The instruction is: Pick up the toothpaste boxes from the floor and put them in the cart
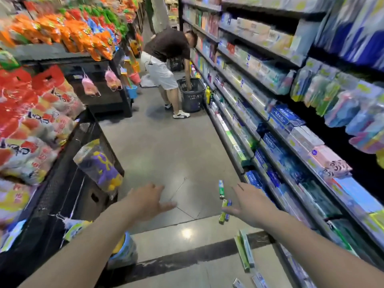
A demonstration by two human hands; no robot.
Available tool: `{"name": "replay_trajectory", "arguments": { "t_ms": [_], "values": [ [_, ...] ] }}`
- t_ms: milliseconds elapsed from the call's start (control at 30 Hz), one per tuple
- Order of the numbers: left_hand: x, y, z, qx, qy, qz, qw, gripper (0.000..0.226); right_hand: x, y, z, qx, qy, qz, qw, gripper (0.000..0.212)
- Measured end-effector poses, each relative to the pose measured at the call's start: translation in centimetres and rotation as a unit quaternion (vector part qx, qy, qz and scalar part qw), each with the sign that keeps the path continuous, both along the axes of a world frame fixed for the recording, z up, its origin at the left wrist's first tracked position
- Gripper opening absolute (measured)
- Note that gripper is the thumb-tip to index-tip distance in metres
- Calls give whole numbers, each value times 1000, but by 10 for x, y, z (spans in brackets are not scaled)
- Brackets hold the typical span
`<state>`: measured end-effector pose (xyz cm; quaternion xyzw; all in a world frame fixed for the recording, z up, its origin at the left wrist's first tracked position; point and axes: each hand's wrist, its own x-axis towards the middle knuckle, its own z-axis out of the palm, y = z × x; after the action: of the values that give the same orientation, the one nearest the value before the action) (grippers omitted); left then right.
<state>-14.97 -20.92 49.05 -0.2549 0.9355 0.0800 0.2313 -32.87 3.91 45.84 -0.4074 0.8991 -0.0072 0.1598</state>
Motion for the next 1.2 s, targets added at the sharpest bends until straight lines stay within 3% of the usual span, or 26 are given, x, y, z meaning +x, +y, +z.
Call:
{"name": "replay_trajectory", "arguments": {
  "t_ms": [233,467,700,933,1200],
  "values": [
    [-150,-87,-27,14,-17,-29,999,89,-132,-83,-46,52,-18,-33,998,93],
    [-312,-158,-18,34,-35,-44,998,90,-264,-163,-50,36,-50,-59,996,88],
    [-484,-174,-26,32,-61,-171,983,86,-370,-165,-50,13,-40,-163,986,83],
    [-644,-150,-76,46,-88,-370,924,86,-424,-151,-84,0,-62,-343,937,81],
    [-745,-101,-175,38,-161,-548,820,92,-430,-148,-167,14,-151,-510,846,74]
  ]
}}
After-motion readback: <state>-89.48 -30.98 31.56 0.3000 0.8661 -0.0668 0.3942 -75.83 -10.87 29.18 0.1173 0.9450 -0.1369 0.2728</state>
